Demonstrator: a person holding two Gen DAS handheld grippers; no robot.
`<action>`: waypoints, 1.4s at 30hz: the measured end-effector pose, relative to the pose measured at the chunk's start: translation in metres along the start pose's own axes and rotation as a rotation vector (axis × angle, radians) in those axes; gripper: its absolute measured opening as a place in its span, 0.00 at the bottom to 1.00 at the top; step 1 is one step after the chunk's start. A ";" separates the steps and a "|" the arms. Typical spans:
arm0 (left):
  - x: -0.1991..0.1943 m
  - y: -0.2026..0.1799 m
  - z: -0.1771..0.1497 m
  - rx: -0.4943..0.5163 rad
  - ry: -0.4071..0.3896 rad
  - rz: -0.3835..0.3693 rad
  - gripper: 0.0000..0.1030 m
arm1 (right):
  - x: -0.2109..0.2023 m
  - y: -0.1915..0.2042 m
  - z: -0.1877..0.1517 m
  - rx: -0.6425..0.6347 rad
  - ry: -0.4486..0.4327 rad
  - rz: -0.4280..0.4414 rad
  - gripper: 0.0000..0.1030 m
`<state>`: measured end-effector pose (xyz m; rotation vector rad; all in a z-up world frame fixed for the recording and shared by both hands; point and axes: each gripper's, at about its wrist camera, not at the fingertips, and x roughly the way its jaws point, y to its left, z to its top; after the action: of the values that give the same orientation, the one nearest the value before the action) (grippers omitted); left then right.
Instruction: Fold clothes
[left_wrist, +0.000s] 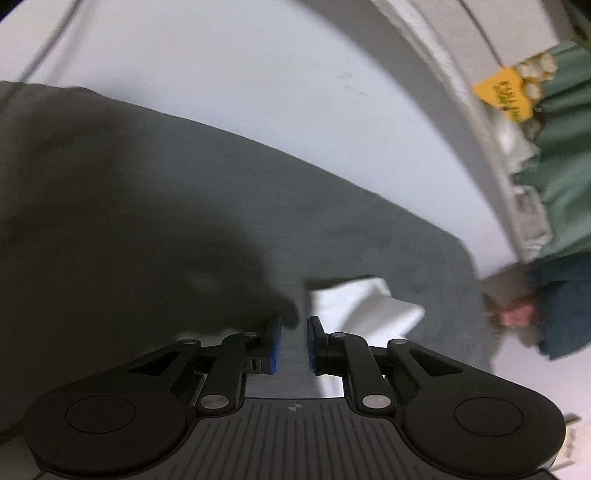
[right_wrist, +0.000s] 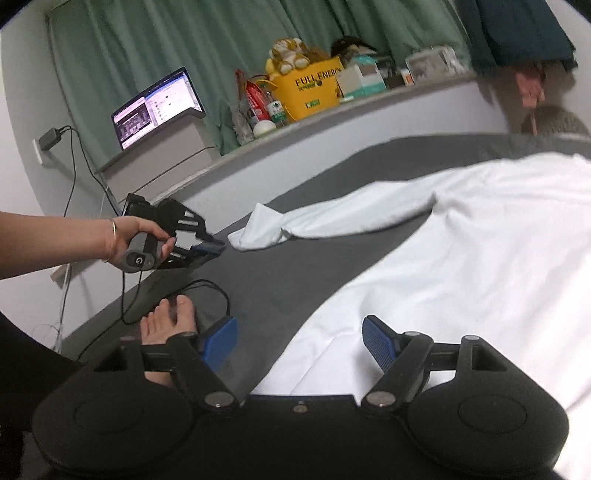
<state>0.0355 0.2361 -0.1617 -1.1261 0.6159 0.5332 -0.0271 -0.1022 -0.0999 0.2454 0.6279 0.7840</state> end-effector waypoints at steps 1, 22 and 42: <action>0.002 -0.001 0.000 -0.004 0.010 -0.034 0.63 | 0.002 -0.001 -0.001 0.006 0.002 0.000 0.72; 0.015 -0.012 0.001 0.119 -0.025 -0.106 0.46 | -0.016 -0.015 -0.006 0.099 -0.044 0.038 0.76; -0.015 0.011 -0.017 -0.001 -0.310 0.004 0.05 | -0.017 -0.014 -0.009 0.101 -0.030 0.039 0.79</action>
<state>0.0139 0.2226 -0.1637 -1.0173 0.3481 0.6957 -0.0338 -0.1240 -0.1052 0.3622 0.6364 0.7862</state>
